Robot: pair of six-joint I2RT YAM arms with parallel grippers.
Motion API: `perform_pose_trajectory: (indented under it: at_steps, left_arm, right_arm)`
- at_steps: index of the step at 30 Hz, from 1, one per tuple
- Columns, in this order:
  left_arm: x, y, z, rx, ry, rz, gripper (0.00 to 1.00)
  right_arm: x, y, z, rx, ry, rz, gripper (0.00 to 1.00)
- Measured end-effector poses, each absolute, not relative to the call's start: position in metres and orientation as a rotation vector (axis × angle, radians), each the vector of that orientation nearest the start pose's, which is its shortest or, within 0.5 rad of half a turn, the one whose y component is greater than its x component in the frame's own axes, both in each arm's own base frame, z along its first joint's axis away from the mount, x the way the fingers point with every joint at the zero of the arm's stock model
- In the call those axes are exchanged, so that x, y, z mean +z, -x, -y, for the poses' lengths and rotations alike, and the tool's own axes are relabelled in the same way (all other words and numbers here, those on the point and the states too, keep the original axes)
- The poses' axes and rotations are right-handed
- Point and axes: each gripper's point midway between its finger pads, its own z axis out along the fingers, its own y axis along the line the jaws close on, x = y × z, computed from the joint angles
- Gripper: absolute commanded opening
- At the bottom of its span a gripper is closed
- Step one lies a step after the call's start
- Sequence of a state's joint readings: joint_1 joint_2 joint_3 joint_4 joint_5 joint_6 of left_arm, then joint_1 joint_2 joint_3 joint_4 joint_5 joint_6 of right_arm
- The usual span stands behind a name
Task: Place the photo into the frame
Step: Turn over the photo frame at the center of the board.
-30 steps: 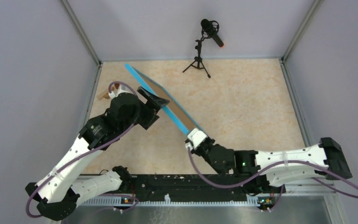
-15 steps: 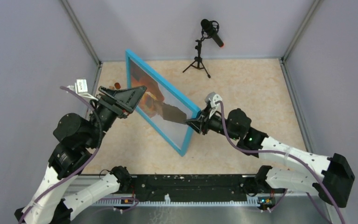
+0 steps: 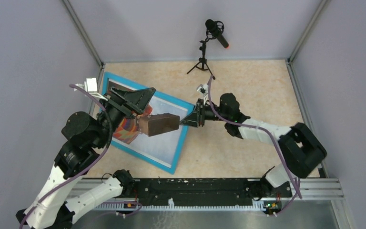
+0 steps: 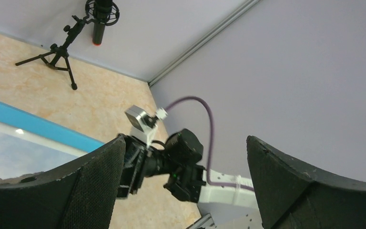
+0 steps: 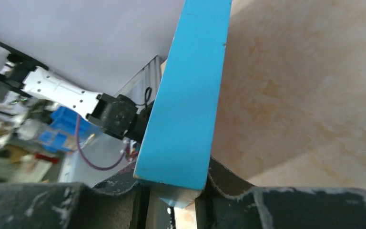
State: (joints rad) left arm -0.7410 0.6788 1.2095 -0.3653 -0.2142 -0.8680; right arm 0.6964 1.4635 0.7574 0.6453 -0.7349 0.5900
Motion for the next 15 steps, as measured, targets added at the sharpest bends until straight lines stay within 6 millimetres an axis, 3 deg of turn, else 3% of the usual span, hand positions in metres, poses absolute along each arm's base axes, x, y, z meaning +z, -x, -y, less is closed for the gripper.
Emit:
perform_pose_trajectory:
  at_steps: [6, 15]
  left_arm:
    - [0.458, -0.192, 0.166, -1.135, 0.273, -1.516, 0.98]
    - [0.447, -0.197, 0.163, -1.081, 0.264, -1.527, 0.98]
  right_arm:
    - [0.186, -0.255, -0.389, 1.742, 0.759, -1.845, 0.00]
    - [0.137, -0.279, -0.419, 1.911, 0.828, -2.044, 0.00]
